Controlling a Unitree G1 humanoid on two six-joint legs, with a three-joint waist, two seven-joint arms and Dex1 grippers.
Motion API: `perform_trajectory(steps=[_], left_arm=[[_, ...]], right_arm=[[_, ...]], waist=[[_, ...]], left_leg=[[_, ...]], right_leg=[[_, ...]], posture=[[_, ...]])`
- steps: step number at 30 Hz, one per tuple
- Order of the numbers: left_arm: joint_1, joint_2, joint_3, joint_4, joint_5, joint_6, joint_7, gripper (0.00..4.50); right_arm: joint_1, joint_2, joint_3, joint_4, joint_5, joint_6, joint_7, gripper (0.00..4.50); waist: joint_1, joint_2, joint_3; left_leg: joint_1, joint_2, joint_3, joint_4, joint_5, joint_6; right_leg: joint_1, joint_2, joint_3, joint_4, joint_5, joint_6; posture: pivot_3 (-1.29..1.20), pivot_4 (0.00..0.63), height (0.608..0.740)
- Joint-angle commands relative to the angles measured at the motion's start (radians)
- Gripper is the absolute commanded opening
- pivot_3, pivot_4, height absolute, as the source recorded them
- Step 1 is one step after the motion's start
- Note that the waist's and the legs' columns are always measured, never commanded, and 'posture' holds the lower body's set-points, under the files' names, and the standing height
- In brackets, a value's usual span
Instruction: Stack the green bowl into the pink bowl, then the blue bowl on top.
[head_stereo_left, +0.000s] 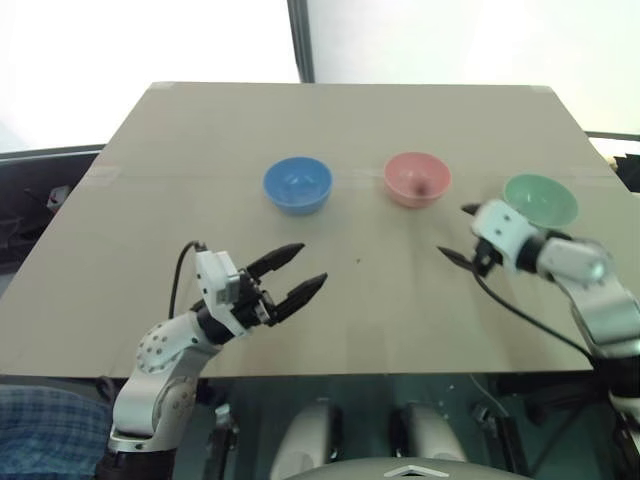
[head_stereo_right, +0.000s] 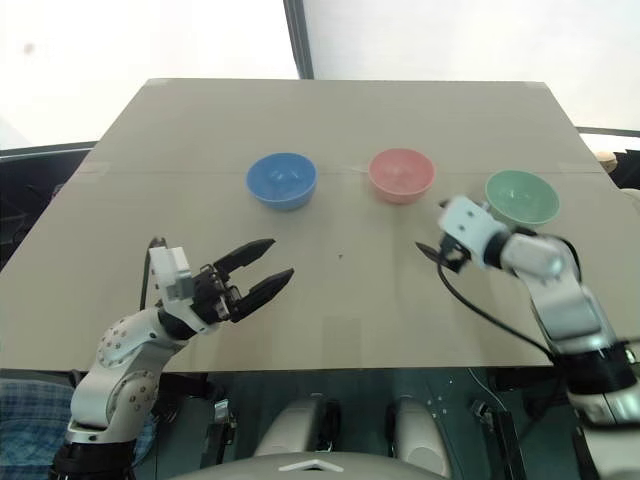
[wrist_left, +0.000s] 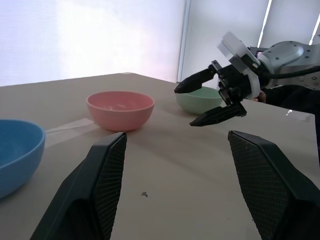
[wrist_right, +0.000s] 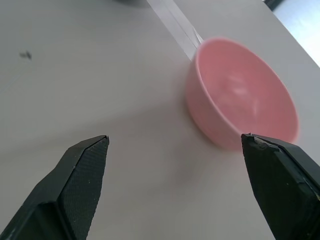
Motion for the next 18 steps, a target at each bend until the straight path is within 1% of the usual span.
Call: perform_trajectory(steps=[1,3,7,12,15,17,18], left_arm=[[-0.006,0.007,0.033,-0.047,-0.021,-0.003,0.016,3.42],[-0.003,0.005,0.046,-0.051,-0.025,-0.004,0.029,3.42],[0.015,-0.004,0.065,-0.072,-0.022,-0.011,0.057,3.42],[0.045,-0.005,0.084,-0.093,-0.018,-0.018,0.078,3.42],[0.068,-0.007,0.097,-0.105,-0.016,-0.025,0.087,3.42],[0.077,-0.009,0.1,-0.11,-0.013,-0.029,0.093,3.42],[0.081,-0.01,0.101,-0.113,-0.011,-0.031,0.097,3.42]], right_arm=[[-0.127,0.019,0.068,0.099,-0.041,0.009,0.056,4.46],[-0.214,0.056,0.101,0.189,-0.069,-0.019,0.057,4.46],[-0.369,0.136,0.176,0.443,-0.158,-0.126,0.04,4.46],[-0.501,0.223,0.19,0.745,-0.21,-0.188,0.009,4.46],[-0.552,0.262,0.209,0.888,-0.245,-0.225,0.023,4.46],[-0.586,0.281,0.229,0.98,-0.287,-0.248,0.007,4.46],[-0.603,0.291,0.23,1.022,-0.299,-0.26,-0.01,4.22]], waist=[[0.001,0.0,0.0],[-0.004,0.0,0.0],[-0.012,0.0,0.0],[-0.016,0.0,0.0],[-0.024,0.0,0.0],[-0.03,0.001,0.001],[-0.031,0.001,0.001]], left_leg=[[0.0,0.0,0.0,0.0,0.0,0.0],[-0.002,-0.001,0.0,0.0,0.0,0.0],[-0.002,-0.001,0.0,0.0,0.0,0.0],[-0.002,-0.001,0.0,-0.001,0.0,0.0],[-0.002,-0.002,0.0,-0.001,0.0,0.0],[-0.002,-0.002,0.0,-0.001,0.0,0.0],[-0.002,-0.002,0.0,-0.001,0.0,0.0]], right_leg=[[0.0,0.0,0.0,-0.001,0.0,0.0],[0.0,-0.001,0.0,-0.002,0.0,0.0],[-0.001,-0.001,0.0,-0.003,0.0,0.0],[-0.001,-0.001,0.0,-0.002,0.0,0.0],[-0.001,-0.002,0.0,-0.002,0.0,0.0],[-0.002,-0.002,0.0,-0.002,0.0,0.0],[-0.002,-0.002,0.0,-0.002,0.0,0.0]], posture=[[0.0,0.15,0.74],[0.0,0.15,0.74],[0.0,0.15,0.74],[0.0,0.15,0.74],[0.0,0.15,0.74],[0.0,0.15,0.74],[0.0,0.15,0.74]])
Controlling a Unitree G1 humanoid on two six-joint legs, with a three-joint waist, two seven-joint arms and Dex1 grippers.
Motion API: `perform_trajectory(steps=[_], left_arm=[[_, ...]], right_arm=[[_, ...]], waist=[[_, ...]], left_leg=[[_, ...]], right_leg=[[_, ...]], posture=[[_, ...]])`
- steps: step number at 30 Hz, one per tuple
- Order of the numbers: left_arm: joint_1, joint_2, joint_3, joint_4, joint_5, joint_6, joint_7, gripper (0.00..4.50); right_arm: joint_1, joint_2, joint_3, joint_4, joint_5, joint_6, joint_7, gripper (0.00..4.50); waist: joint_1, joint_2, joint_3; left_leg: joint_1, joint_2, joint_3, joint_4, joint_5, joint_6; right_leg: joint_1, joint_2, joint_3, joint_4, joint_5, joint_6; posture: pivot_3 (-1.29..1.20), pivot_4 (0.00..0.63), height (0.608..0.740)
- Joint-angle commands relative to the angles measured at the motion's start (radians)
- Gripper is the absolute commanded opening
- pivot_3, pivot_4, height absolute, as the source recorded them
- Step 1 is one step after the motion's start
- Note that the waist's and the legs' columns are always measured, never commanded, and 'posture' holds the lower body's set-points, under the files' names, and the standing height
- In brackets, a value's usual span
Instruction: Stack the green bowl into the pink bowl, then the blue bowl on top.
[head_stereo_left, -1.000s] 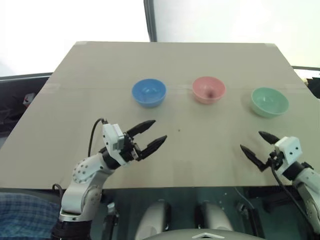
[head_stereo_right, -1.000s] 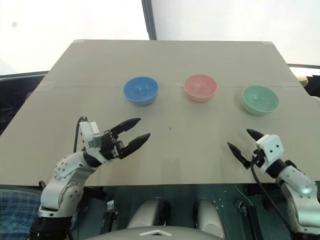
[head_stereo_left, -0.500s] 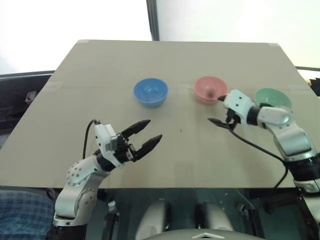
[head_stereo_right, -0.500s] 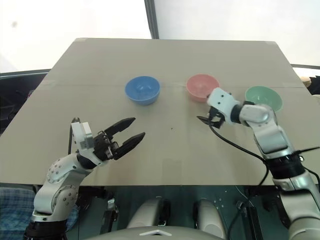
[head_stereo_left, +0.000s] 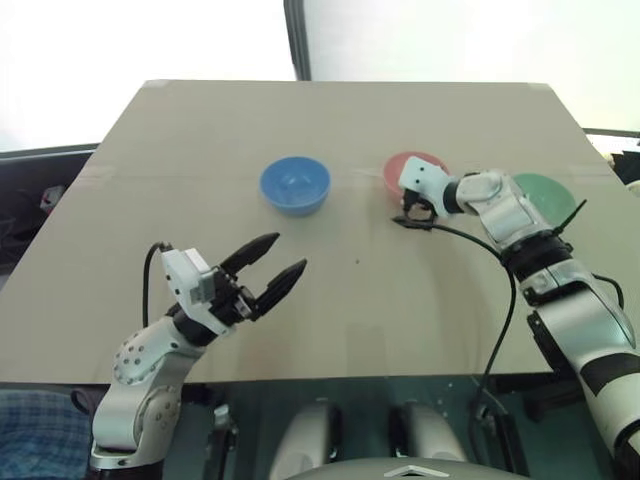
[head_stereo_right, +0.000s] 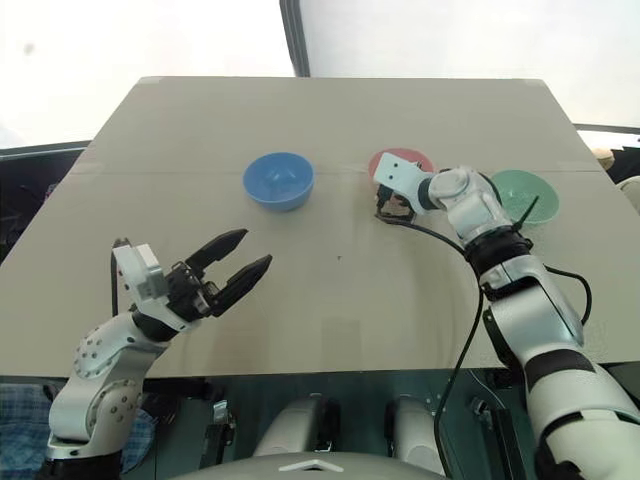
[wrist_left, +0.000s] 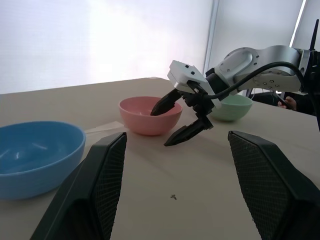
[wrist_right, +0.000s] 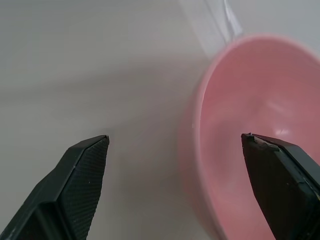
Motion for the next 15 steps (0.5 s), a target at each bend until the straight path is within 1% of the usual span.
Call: perform_trajectory(steps=[1,2,6,8,9,11,12,15], left_arm=[[0.009,-0.004,0.024,-0.054,-0.004,-0.027,0.012,3.42],[0.012,-0.005,0.026,-0.058,-0.004,-0.028,0.016,3.42],[0.032,-0.009,0.036,-0.079,-0.005,-0.031,0.035,3.42],[0.042,-0.01,0.038,-0.085,-0.006,-0.032,0.039,3.42],[0.046,-0.01,0.038,-0.086,-0.005,-0.035,0.04,3.42],[0.049,-0.009,0.041,-0.086,0.0,-0.041,0.042,3.42],[0.047,-0.01,0.045,-0.084,-0.002,-0.043,0.046,3.42],[0.043,-0.009,0.05,-0.08,-0.005,-0.045,0.049,3.42]], right_arm=[[-0.069,0.021,0.003,0.11,-0.045,-0.06,-0.043,3.93],[-0.078,0.029,-0.005,0.134,-0.043,-0.075,-0.049,3.77],[-0.096,0.057,-0.02,0.173,-0.04,-0.118,-0.032,2.1],[-0.096,0.065,-0.02,0.181,-0.044,-0.132,-0.027,1.36],[-0.094,0.068,-0.021,0.185,-0.046,-0.138,-0.027,0.85],[-0.094,0.071,-0.024,0.193,-0.05,-0.146,-0.03,0.13],[-0.095,0.073,-0.026,0.198,-0.051,-0.149,-0.031,0.06],[-0.099,0.077,-0.032,0.207,-0.054,-0.156,-0.026,0.06]], waist=[[-0.002,0.0,0.0],[-0.002,0.001,0.0],[-0.004,0.001,0.0],[-0.005,0.001,0.001],[-0.005,0.001,0.001],[-0.005,0.001,0.0],[-0.005,0.001,0.0],[-0.005,0.002,0.001]], left_leg=[[0.0,0.0,0.0,0.0,0.0,0.0],[0.001,0.0,0.0,0.0,0.0,0.0],[0.001,0.0,0.0,0.0,0.001,-0.001],[0.001,0.0,0.0,-0.001,0.001,-0.002],[0.001,0.0,0.0,-0.001,0.001,-0.002],[0.001,0.0,0.0,-0.001,0.001,-0.002],[0.001,0.0,0.0,-0.001,0.001,-0.002],[0.001,0.0,0.0,-0.001,0.001,-0.002]], right_leg=[[0.0,0.0,0.0,0.0,0.0,0.0],[0.0,0.0,0.0,0.001,0.0,0.0],[-0.001,0.0,0.0,0.002,0.0,0.0],[-0.001,0.0,0.0,0.002,0.0,0.0],[-0.001,0.0,0.0,0.002,0.0,0.0],[-0.001,0.0,0.0,0.002,0.0,0.0],[-0.001,0.0,0.0,0.002,0.0,0.0],[-0.001,0.0,0.0,0.003,0.0,0.0]], posture=[[0.0,0.15,0.74],[0.0,0.15,0.74],[0.0,0.15,0.74],[0.0,0.15,0.74],[0.0,0.15,0.74],[0.0,0.15,0.74],[0.0,0.15,0.74],[0.0,0.15,0.74]])
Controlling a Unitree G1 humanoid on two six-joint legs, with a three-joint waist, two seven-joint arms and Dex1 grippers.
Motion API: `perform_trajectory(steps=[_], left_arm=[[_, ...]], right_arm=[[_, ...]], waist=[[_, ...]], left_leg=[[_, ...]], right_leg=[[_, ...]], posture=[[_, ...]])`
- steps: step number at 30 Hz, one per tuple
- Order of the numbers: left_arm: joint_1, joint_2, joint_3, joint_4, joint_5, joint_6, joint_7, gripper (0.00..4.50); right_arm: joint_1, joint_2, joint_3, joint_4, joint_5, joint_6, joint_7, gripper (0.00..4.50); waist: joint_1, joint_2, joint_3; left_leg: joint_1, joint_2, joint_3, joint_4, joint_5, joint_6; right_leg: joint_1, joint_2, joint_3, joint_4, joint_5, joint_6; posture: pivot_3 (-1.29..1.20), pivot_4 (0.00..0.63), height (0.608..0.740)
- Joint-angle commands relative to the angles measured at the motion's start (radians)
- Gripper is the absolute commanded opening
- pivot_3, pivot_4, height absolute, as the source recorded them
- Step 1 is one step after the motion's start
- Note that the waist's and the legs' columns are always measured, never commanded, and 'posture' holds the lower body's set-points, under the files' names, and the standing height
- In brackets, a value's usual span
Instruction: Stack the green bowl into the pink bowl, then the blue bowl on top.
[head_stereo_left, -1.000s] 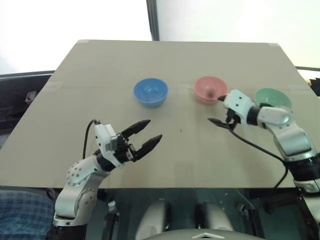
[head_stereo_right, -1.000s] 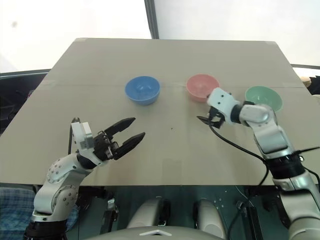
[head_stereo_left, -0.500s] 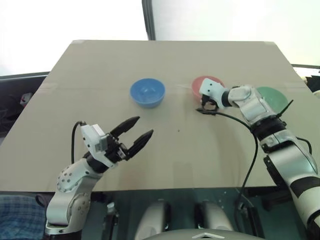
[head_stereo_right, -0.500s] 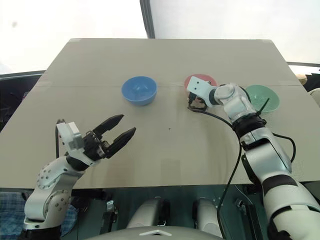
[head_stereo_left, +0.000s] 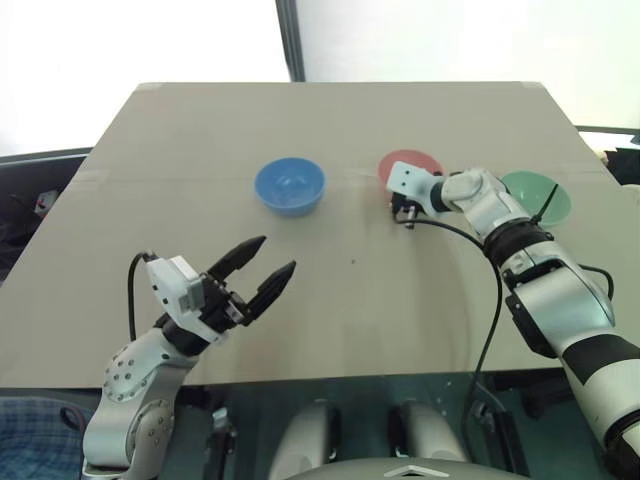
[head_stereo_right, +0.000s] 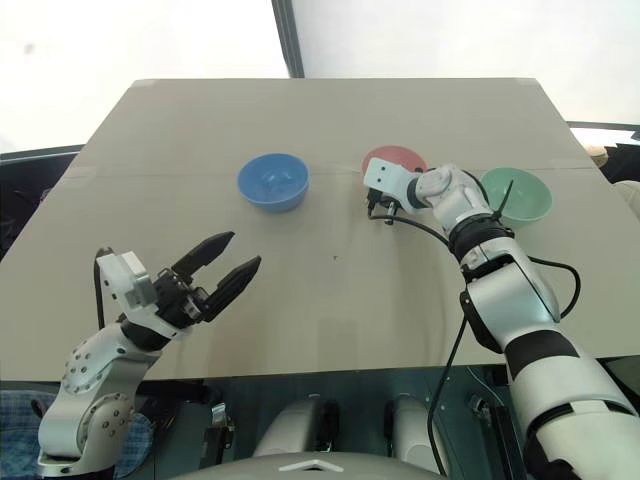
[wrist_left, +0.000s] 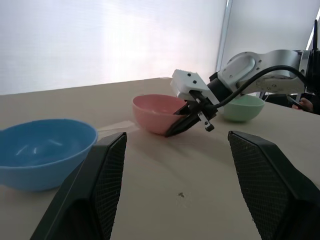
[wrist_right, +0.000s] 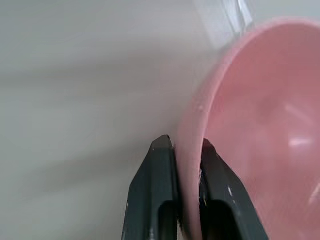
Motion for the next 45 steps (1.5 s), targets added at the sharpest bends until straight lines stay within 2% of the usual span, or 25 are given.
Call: perform_trajectory(steps=[1,5,9,13,17,20,24,25,26,29,34,39,42,45], left_arm=[[-0.006,0.0,0.019,-0.04,-0.006,-0.024,0.004,3.42],[-0.011,-0.002,0.005,-0.035,0.0,-0.027,-0.001,3.42],[-0.019,-0.002,-0.003,-0.032,-0.001,-0.026,-0.006,3.42],[-0.037,0.003,-0.009,-0.012,0.0,-0.025,-0.019,3.42],[-0.05,0.012,-0.024,0.003,0.0,-0.019,-0.041,3.42],[-0.062,0.016,-0.03,0.018,-0.002,-0.017,-0.054,3.42],[-0.084,0.019,-0.034,0.04,-0.005,-0.012,-0.068,3.42],[-0.088,0.019,-0.037,0.041,-0.007,-0.01,-0.072,3.42],[-0.09,0.019,-0.04,0.042,-0.008,-0.007,-0.076,3.42],[-0.098,0.02,-0.045,0.046,-0.01,0.0,-0.087,3.42],[-0.111,0.019,-0.044,0.06,-0.013,0.005,-0.101,3.42],[-0.117,0.006,-0.064,0.061,-0.012,0.006,-0.109,3.42],[-0.129,-0.003,-0.076,0.064,-0.017,0.007,-0.112,3.42],[-0.151,-0.008,-0.093,0.066,-0.033,0.018,-0.122,3.42]], right_arm=[[-0.016,0.0,-0.016,-0.003,-0.007,-0.021,0.005,0.06],[-0.006,-0.021,-0.008,-0.041,-0.024,-0.028,0.008,0.06],[0.05,-0.068,-0.002,-0.208,-0.03,-0.009,0.08,0.06],[0.218,-0.153,0.02,-0.633,-0.018,0.095,0.224,0.06],[0.409,-0.222,0.014,-1.078,0.069,0.215,0.355,0.06],[0.491,-0.254,0.021,-1.269,0.077,0.317,0.383,0.06],[0.53,-0.24,0.027,-1.38,0.085,0.428,0.362,0.06],[0.535,-0.237,0.028,-1.395,0.088,0.448,0.356,0.78],[0.54,-0.239,0.032,-1.406,0.088,0.458,0.355,1.03],[0.545,-0.251,0.041,-1.422,0.087,0.472,0.349,2.41],[0.549,-0.261,0.033,-1.436,0.105,0.494,0.332,4.34],[0.567,-0.282,-0.039,-1.512,0.189,0.598,0.34,4.44],[0.59,-0.312,-0.163,-1.566,0.314,0.7,0.357,4.44],[0.602,-0.371,-0.285,-1.495,0.35,0.725,0.317,4.44]], waist=[[0.0,0.0,0.0],[0.0,0.0,0.0],[0.004,0.001,0.0],[0.008,0.0,0.0],[0.007,0.001,0.001],[0.008,0.001,0.001],[0.008,0.0,0.0],[0.009,0.0,0.0],[0.009,0.0,0.0],[0.009,0.0,0.0],[0.009,0.0,0.0],[0.012,0.0,0.0],[0.014,0.0,0.0],[0.016,0.0,0.0]], left_leg=[[0.0,0.0,0.0,0.0,0.0,0.0],[0.0,0.0,0.0,0.0,0.0,0.0],[-0.001,0.0,0.0,0.0,0.0,0.0],[-0.001,0.0,0.0,-0.002,0.0,0.0],[-0.001,0.0,0.0,-0.003,0.0,0.001],[-0.001,0.0,-0.001,-0.003,0.0,0.001],[0.0,0.001,-0.001,-0.002,-0.002,0.003],[0.0,0.001,-0.001,-0.002,-0.002,0.003],[0.0,0.001,-0.001,-0.002,-0.002,0.003],[0.0,0.001,-0.001,-0.002,-0.002,0.003],[0.0,0.0,-0.001,-0.002,0.0,0.0],[-0.001,0.0,-0.001,-0.002,0.0,0.001],[-0.001,0.0,-0.001,-0.002,-0.001,0.002],[-0.001,0.0,-0.001,-0.002,-0.002,0.004]], right_leg=[[0.0,0.0,0.0,0.0,0.0,0.0],[0.0,0.0,0.0,0.0,0.0,0.0],[0.0,0.0,0.0,0.0,0.0,0.0],[0.0,0.0,0.0,-0.002,0.0,0.0],[0.0,0.0,0.0,-0.004,0.0,0.0],[0.0,0.0,0.0,-0.004,0.0,0.0],[0.0,-0.001,0.0,-0.003,0.0,0.0],[0.0,-0.001,0.0,-0.003,0.0,0.0],[0.0,-0.001,0.0,-0.003,0.0,0.0],[0.0,-0.001,0.0,-0.003,0.001,-0.001],[0.0,-0.001,-0.001,-0.004,0.001,-0.001],[0.0,-0.001,-0.001,-0.004,0.001,-0.001],[0.0,-0.001,-0.001,-0.004,0.001,-0.001],[0.0,-0.001,-0.001,-0.004,0.001,-0.001]], posture=[[0.0,0.15,0.74],[0.0,0.15,0.74],[0.0,0.15,0.74],[0.0,0.15,0.74],[0.0,0.15,0.74],[0.0,0.15,0.74],[0.0,0.15,0.74],[0.0,0.15,0.74],[0.0,0.15,0.74],[0.0,0.15,0.74],[0.0,0.15,0.74],[0.0,0.15,0.74],[0.0,0.15,0.74],[0.0,0.15,0.74]])
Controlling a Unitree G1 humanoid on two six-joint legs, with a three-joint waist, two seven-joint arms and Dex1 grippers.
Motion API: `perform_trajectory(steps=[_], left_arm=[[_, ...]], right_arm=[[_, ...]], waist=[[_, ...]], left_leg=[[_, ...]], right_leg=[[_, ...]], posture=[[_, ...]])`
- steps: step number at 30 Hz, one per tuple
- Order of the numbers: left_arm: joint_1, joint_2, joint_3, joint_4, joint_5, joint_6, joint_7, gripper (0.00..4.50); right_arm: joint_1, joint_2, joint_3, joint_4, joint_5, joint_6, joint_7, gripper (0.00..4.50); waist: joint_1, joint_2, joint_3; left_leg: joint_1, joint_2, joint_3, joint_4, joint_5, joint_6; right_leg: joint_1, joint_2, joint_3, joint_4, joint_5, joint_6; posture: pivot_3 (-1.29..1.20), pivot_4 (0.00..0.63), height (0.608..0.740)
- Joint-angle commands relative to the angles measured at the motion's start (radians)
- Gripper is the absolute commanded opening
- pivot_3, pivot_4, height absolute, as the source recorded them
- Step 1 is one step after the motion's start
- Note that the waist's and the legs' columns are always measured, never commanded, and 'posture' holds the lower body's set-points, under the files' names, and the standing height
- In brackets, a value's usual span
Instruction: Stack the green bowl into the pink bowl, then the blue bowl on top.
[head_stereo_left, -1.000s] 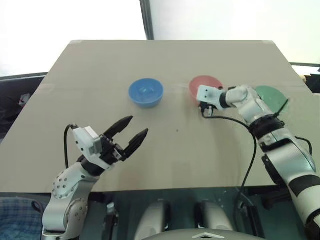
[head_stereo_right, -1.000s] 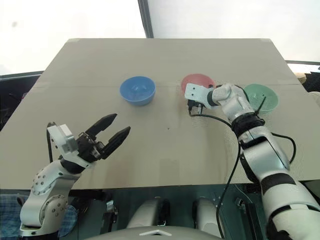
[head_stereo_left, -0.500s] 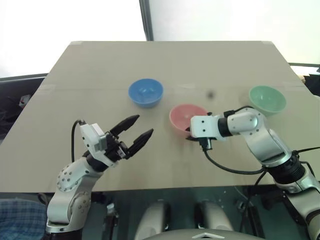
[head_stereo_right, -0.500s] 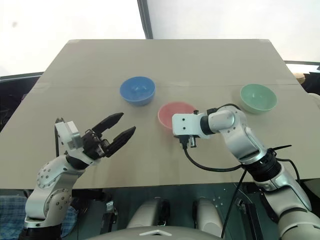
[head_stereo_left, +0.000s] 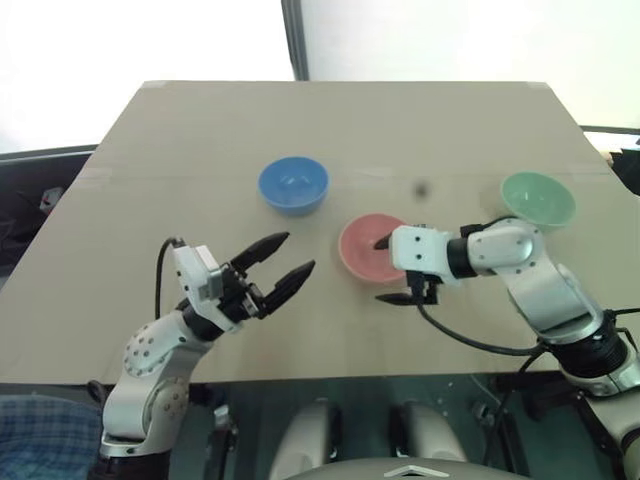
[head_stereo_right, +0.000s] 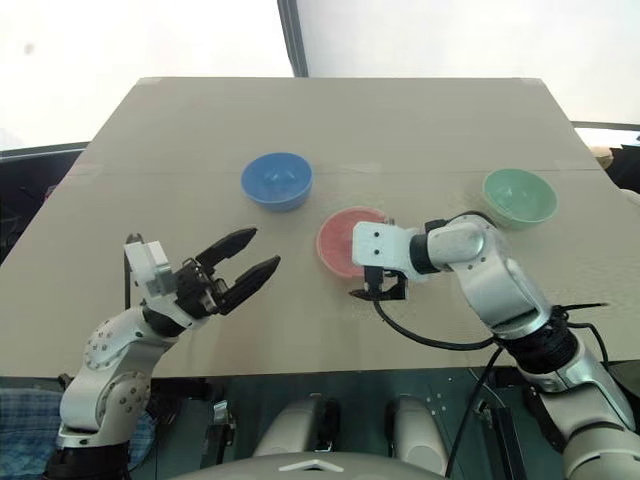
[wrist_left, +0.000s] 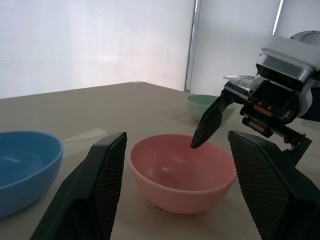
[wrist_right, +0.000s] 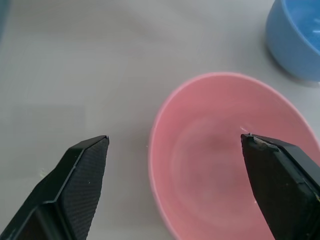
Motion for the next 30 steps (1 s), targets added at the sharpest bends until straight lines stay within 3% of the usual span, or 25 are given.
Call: perform_trajectory(steps=[1,5,9,22,23,29,30], left_arm=[[-0.032,-0.005,-0.019,-0.015,-0.029,0.001,-0.023,3.42],[-0.122,-0.021,-0.065,0.006,-0.035,0.017,-0.038,3.42],[-0.202,-0.044,-0.102,0.036,-0.039,0.033,-0.053,3.42],[-0.292,-0.09,-0.145,0.125,-0.02,0.026,-0.095,3.42],[-0.293,-0.09,-0.144,0.127,-0.019,0.025,-0.096,3.42],[-0.285,-0.091,-0.135,0.124,-0.012,0.022,-0.092,3.42],[-0.281,-0.092,-0.134,0.12,-0.011,0.022,-0.089,3.42]], right_arm=[[0.006,-0.071,-0.155,0.064,0.037,0.017,-0.05,4.44],[0.018,-0.167,-0.259,0.269,0.004,-0.037,-0.144,4.44],[0.032,-0.235,-0.282,0.422,-0.02,-0.104,-0.206,4.44],[-0.059,-0.22,-0.169,0.861,-0.131,-0.361,-0.309,4.44],[-0.068,-0.216,-0.164,0.88,-0.133,-0.373,-0.309,3.93],[-0.096,-0.208,-0.15,0.943,-0.136,-0.419,-0.3,1.83],[-0.097,-0.206,-0.149,0.95,-0.137,-0.424,-0.3,1.27]], waist=[[0.003,0.0,0.0],[0.01,0.0,0.0],[0.017,0.0,0.0],[0.016,0.0,0.0],[0.017,0.0,0.0],[0.018,0.0,0.0],[0.018,0.0,0.0]], left_leg=[[0.0,0.0,0.0,0.0,0.0,0.0],[0.0,0.0,0.0,0.001,0.0,0.0],[0.0,0.0,0.001,0.0,0.002,-0.003],[0.0,0.0,0.003,0.004,0.002,-0.002],[0.0,0.0,0.003,0.004,0.002,-0.003],[-0.001,0.001,0.002,0.003,0.002,-0.003],[-0.001,0.001,0.002,0.003,0.002,-0.003]], right_leg=[[0.0,0.0,0.0,0.0,0.0,0.0],[0.0,-0.001,0.0,0.0,0.0,0.0],[0.001,0.0,0.0,0.0,0.0,0.0],[0.002,0.002,0.001,0.001,0.0,0.001],[0.002,0.003,0.001,0.001,0.0,0.001],[0.002,0.003,0.001,0.001,0.0,0.001],[0.002,0.003,0.001,0.0,0.0,0.001]], posture=[[0.0,0.15,0.74],[0.0,0.15,0.74],[0.0,0.15,0.74],[0.0,0.15,0.74],[0.0,0.15,0.74],[0.0,0.15,0.74],[0.0,0.15,0.74]])
